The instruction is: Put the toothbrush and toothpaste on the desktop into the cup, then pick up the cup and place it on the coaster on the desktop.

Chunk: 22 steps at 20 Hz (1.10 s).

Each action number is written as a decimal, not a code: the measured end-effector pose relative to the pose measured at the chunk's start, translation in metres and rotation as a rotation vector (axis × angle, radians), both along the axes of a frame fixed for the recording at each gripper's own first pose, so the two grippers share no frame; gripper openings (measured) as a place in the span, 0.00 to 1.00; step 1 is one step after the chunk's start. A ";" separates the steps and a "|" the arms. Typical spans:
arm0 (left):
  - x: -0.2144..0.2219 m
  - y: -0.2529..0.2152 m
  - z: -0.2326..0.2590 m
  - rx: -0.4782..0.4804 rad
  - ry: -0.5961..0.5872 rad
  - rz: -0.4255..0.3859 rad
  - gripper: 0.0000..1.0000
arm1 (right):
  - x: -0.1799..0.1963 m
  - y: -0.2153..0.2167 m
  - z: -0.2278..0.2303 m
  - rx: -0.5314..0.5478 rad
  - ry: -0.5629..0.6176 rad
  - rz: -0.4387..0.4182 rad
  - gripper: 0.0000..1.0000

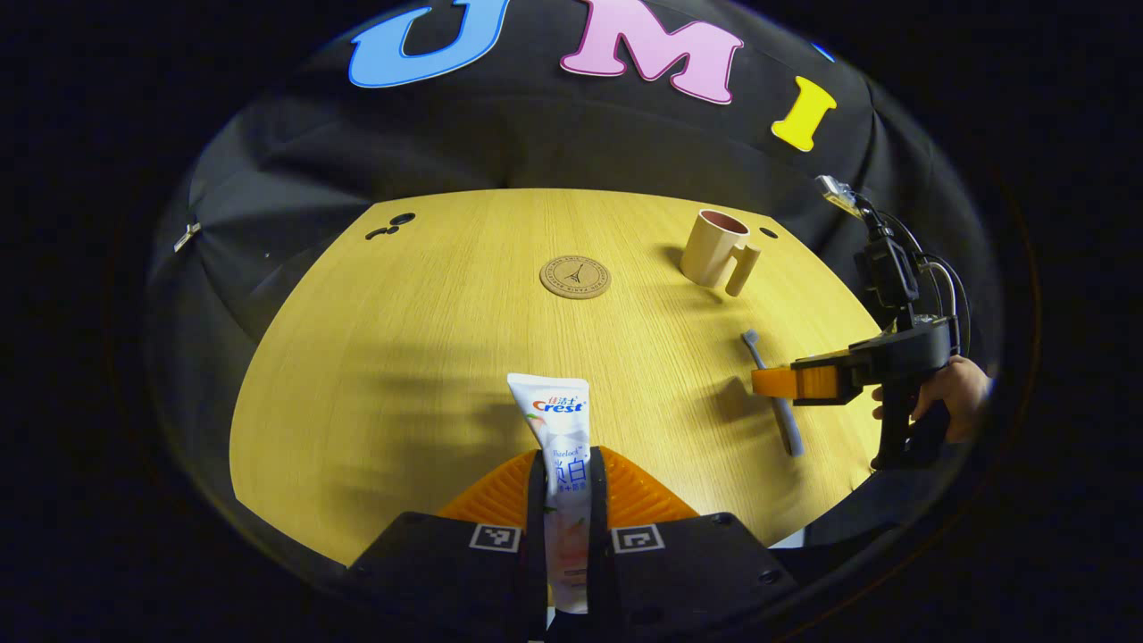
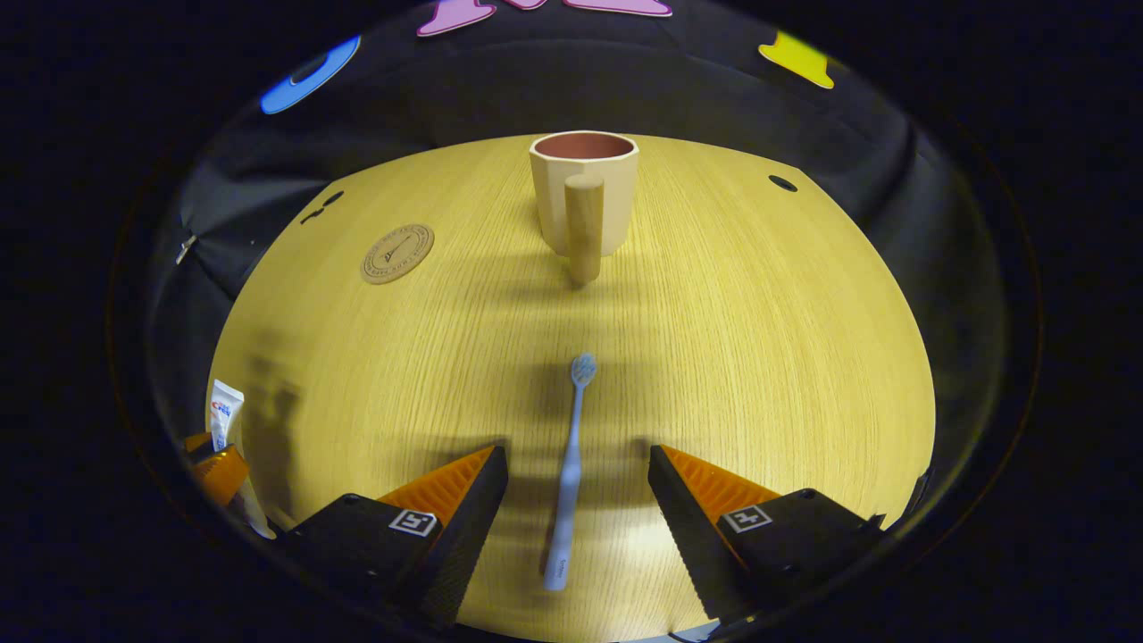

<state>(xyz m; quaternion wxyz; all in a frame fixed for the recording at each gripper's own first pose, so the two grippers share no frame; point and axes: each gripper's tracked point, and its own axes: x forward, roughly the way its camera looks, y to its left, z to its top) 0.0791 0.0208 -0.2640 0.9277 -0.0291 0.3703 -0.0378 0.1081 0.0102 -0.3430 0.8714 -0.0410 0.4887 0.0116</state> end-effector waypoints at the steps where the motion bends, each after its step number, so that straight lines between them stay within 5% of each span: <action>1: 0.000 -0.002 -0.004 -0.002 0.007 -0.004 0.23 | -0.001 0.000 -0.004 -0.008 0.010 0.002 0.99; 7: 0.000 -0.003 -0.004 -0.007 0.002 -0.018 0.23 | -0.007 -0.004 -0.005 -0.002 0.029 -0.060 0.93; 9: 0.000 -0.001 -0.005 -0.011 0.004 -0.011 0.23 | -0.006 -0.007 -0.005 -0.001 0.039 -0.096 0.78; 11: 0.000 -0.002 -0.007 -0.021 0.007 -0.007 0.23 | -0.004 -0.011 -0.006 -0.007 0.034 -0.134 0.49; 12: 0.000 -0.001 -0.007 -0.023 0.005 -0.007 0.23 | -0.008 -0.010 -0.006 -0.002 0.043 -0.150 0.20; 13: -0.001 0.000 -0.009 -0.024 0.006 -0.006 0.23 | -0.005 -0.009 -0.009 -0.002 0.056 -0.156 0.15; 22: 0.003 -0.009 -0.014 -0.042 0.026 0.005 0.23 | -0.009 -0.004 -0.006 0.033 0.111 -0.048 0.05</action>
